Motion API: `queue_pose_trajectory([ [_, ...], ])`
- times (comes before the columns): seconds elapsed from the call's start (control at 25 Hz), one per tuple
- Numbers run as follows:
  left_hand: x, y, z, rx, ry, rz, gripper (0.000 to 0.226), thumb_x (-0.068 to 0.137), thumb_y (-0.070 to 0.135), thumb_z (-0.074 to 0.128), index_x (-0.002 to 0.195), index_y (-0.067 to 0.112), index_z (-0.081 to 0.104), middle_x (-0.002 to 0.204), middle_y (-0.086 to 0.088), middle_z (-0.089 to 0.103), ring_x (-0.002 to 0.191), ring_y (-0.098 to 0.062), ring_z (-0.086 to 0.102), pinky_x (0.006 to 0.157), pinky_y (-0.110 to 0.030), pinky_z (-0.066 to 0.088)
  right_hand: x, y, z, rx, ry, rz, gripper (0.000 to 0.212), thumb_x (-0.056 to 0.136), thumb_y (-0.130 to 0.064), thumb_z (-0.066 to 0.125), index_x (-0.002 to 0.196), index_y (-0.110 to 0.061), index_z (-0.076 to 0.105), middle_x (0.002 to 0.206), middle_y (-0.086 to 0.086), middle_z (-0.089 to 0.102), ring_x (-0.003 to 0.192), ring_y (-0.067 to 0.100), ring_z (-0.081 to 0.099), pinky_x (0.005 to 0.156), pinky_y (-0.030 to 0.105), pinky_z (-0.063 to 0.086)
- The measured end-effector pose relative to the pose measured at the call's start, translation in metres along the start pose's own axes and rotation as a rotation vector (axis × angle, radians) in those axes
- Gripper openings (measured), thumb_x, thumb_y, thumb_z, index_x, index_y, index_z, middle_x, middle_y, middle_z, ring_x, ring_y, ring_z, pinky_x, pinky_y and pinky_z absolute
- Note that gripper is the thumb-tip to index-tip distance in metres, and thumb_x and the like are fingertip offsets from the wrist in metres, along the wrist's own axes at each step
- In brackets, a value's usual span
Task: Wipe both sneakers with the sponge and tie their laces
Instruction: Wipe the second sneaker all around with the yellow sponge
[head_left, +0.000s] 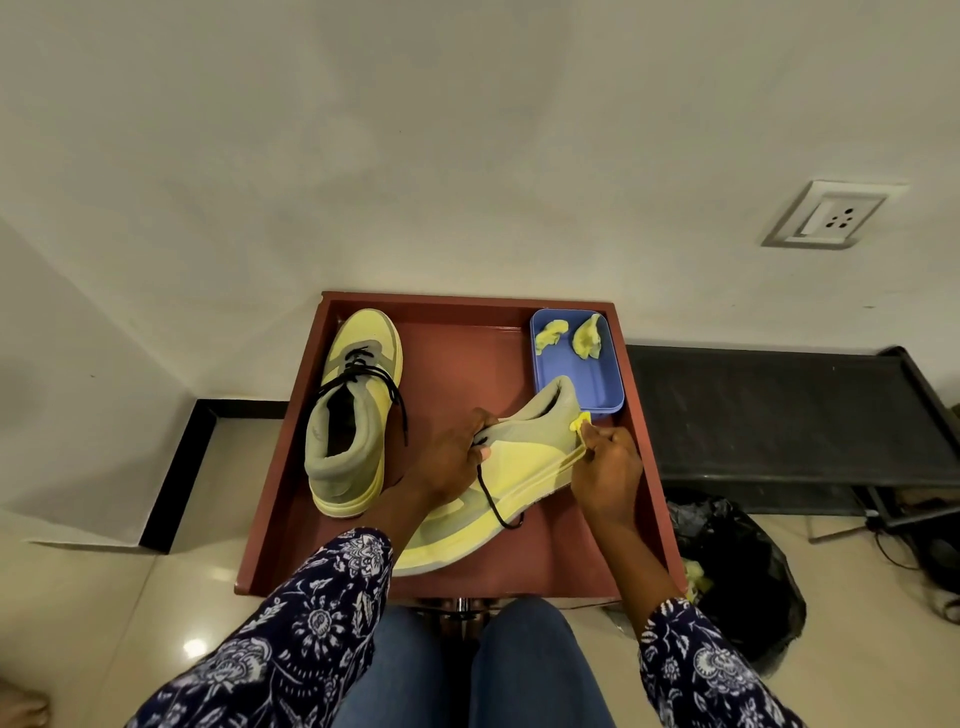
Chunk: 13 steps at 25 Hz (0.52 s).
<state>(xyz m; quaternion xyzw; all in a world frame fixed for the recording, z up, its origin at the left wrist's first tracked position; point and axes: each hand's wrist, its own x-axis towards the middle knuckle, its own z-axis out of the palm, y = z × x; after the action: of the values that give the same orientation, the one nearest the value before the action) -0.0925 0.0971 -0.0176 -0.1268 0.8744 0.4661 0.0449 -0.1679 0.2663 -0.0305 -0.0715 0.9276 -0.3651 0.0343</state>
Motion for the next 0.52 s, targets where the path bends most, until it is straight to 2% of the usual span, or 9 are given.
queue_pose_trajectory([
  [0.16, -0.001, 0.0, 0.0, 0.011, 0.001, 0.014, 0.03, 0.094, 0.003, 0.044, 0.124, 0.005, 0.045, 0.102, 0.001, 0.047, 0.09, -0.013, 0.044, 0.069, -0.014, 0.03, 0.021, 0.0, 0.0, -0.068, -0.04, 0.068, 0.028, 0.096, -0.009, 0.045, 0.112, 0.007, 0.062, 0.109, 0.028, 0.06, 0.101, 0.04, 0.055, 0.086, 0.041, 0.042],
  [0.28, 0.0, 0.0, 0.0, 0.019, 0.017, 0.027, 0.03, 0.094, 0.002, 0.045, 0.123, 0.004, 0.045, 0.101, 0.0, 0.047, 0.09, -0.013, 0.044, 0.068, -0.014, 0.029, 0.03, -0.001, -0.003, -0.081, -0.085, 0.083, 0.028, 0.095, -0.009, 0.047, 0.104, 0.008, 0.065, 0.101, 0.029, 0.064, 0.095, 0.042, 0.058, 0.077, 0.043, 0.045],
  [0.36, 0.0, 0.001, 0.0, 0.029, 0.028, 0.032, 0.03, 0.093, 0.002, 0.046, 0.123, 0.003, 0.045, 0.102, -0.001, 0.046, 0.092, -0.014, 0.044, 0.069, -0.014, 0.028, 0.027, -0.001, -0.001, -0.118, -0.08, 0.036, 0.026, 0.094, -0.006, 0.047, 0.107, 0.007, 0.065, 0.102, 0.029, 0.063, 0.095, 0.044, 0.057, 0.08, 0.045, 0.046],
  [0.44, 0.001, 0.0, 0.0, 0.019, 0.028, 0.032, 0.03, 0.093, 0.002, 0.046, 0.123, 0.003, 0.046, 0.103, 0.0, 0.046, 0.093, -0.014, 0.044, 0.07, -0.014, 0.029, 0.018, -0.002, 0.003, -0.164, -0.05, 0.024, 0.029, 0.094, -0.007, 0.044, 0.114, 0.005, 0.062, 0.11, 0.028, 0.058, 0.098, 0.041, 0.053, 0.084, 0.043, 0.043],
  [0.52, 0.001, -0.001, -0.001, 0.009, 0.015, 0.013, 0.029, 0.094, 0.003, 0.045, 0.123, 0.005, 0.045, 0.103, 0.0, 0.047, 0.093, -0.014, 0.045, 0.073, -0.016, 0.031, 0.002, -0.009, 0.008, -0.106, -0.004, 0.094, 0.031, 0.097, -0.012, 0.041, 0.119, 0.002, 0.058, 0.117, 0.024, 0.051, 0.098, 0.028, 0.046, 0.079, 0.028, 0.035],
])
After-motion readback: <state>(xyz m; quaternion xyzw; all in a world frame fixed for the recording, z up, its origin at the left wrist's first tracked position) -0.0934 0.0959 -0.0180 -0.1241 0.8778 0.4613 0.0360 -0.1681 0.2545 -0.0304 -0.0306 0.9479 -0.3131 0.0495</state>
